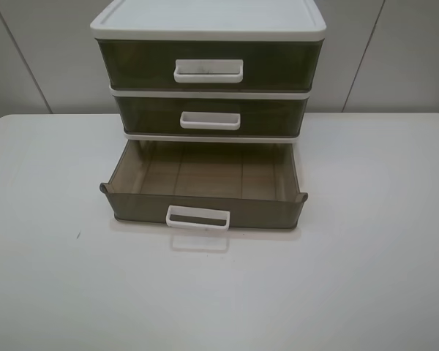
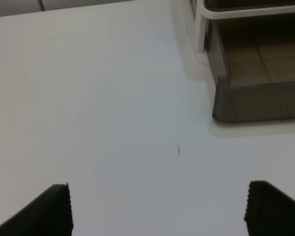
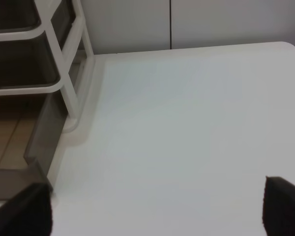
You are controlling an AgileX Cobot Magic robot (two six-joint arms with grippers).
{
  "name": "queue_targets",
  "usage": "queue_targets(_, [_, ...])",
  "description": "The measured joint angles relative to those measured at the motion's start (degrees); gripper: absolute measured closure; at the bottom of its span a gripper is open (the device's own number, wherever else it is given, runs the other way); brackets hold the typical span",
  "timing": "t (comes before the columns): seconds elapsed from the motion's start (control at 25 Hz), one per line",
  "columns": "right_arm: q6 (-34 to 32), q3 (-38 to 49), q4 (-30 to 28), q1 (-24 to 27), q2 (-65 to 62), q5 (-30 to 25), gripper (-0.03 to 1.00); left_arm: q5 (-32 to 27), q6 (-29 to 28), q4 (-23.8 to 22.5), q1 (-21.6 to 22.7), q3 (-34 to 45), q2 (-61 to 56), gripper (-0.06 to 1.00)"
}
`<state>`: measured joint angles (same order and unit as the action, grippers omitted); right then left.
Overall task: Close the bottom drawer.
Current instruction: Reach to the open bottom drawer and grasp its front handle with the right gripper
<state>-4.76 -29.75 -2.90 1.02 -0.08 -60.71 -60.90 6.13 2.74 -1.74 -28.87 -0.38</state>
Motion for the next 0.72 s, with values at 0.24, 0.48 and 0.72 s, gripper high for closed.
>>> queue_targets(0.24, [0.00,0.00,0.00,0.00,0.00,0.00,0.23,0.00,0.00,0.00,0.00,0.00,0.00,0.23])
queue_targets(0.48, [0.00,0.00,0.00,0.00,0.00,0.00,0.23,0.00,0.00,0.00,0.00,0.00,0.00,0.23])
queue_targets(0.72, [0.00,0.00,0.00,0.00,0.00,0.00,0.23,0.00,0.00,0.00,0.00,0.00,0.00,0.23])
